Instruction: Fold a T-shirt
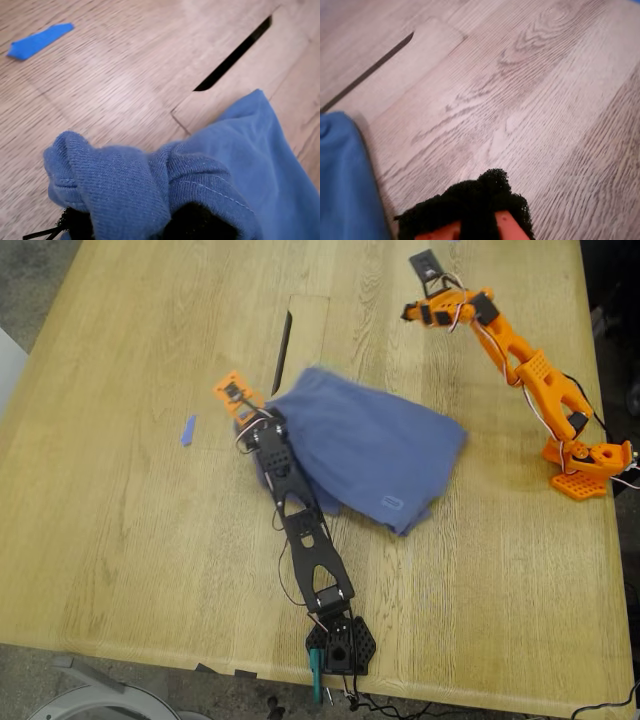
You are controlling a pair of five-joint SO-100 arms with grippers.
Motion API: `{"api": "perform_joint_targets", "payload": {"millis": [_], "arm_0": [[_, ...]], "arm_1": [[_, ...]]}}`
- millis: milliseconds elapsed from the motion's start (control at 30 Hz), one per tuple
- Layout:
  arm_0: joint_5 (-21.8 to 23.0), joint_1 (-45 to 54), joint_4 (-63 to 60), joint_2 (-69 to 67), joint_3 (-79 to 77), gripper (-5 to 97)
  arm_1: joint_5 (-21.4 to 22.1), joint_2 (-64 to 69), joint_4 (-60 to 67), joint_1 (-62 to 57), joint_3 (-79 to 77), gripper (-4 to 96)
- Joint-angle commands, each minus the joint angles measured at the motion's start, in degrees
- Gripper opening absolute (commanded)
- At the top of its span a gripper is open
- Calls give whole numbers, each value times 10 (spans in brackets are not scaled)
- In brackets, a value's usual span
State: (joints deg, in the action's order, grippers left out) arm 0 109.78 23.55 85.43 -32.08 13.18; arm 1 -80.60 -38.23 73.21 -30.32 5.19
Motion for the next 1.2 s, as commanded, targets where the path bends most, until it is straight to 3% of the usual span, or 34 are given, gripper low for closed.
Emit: {"api": "perform_joint_targets", "payload": {"millis": [0, 367, 500, 833, 1167], "arm_0": [[-4, -11, 33, -100, 62, -3], [-6, -49, 57, -121, 62, -3], [-7, -63, 58, -126, 62, -3], [-9, -105, 105, -160, 62, -3], [-11, -197, 193, -222, 62, -3]], "arm_1": [[-2, -74, 43, 19, 25, -1], [4, -121, 47, 42, -6, -1], [29, -117, 8, 54, -16, 1], [110, -116, -55, 79, -51, 215], [187, -92, -54, 112, -35, 248]]}}
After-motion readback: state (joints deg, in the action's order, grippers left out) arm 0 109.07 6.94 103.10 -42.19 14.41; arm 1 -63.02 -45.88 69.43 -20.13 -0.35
